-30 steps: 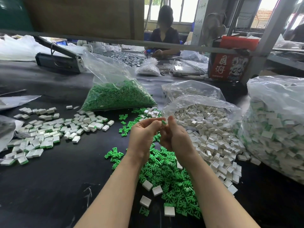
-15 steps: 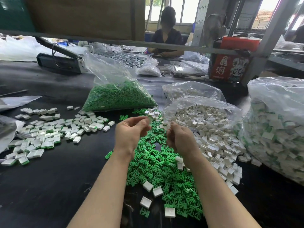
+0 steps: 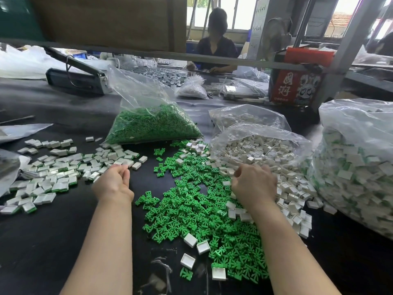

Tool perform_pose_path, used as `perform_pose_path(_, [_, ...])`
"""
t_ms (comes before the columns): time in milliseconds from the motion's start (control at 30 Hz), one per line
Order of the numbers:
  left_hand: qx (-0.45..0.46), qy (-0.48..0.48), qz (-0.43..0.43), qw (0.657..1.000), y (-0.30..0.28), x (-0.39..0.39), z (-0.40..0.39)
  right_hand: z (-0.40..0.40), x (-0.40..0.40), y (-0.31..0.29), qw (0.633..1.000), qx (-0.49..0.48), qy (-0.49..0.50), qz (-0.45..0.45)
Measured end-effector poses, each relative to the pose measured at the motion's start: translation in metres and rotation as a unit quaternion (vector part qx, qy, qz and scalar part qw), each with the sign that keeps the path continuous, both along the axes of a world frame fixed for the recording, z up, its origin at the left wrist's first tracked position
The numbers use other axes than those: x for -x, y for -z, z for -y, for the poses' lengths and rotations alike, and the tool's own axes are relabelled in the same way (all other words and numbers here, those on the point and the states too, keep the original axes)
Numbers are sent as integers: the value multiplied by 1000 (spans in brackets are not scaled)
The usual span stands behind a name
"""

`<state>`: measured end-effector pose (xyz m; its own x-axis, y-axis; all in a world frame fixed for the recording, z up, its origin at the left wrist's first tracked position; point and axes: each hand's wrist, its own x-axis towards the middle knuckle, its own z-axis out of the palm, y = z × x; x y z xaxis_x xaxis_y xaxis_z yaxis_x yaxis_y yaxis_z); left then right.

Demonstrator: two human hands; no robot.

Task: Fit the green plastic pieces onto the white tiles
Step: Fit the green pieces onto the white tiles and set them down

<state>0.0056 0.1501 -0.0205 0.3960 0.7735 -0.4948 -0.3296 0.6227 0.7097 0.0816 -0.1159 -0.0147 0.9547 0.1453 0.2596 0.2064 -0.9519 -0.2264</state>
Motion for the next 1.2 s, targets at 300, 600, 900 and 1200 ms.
perform_pose_path(300, [-113, -13, -8, 994, -8, -2, 15, 5, -2, -1, 996, 69, 26, -57])
perform_pose_path(600, [-327, 313, -58, 890, -13, -11, 85, 4, -4, 3, 1000, 3, 2, -23])
perform_pose_path(900, [-302, 467, 23, 831, -11, -16, 117, -16, 13, -19, 937, -272, -215, 34])
perform_pose_path(1200, [-152, 427, 181, 873, -21, -12, 98, -16, 11, -13, 945, -197, -243, -92])
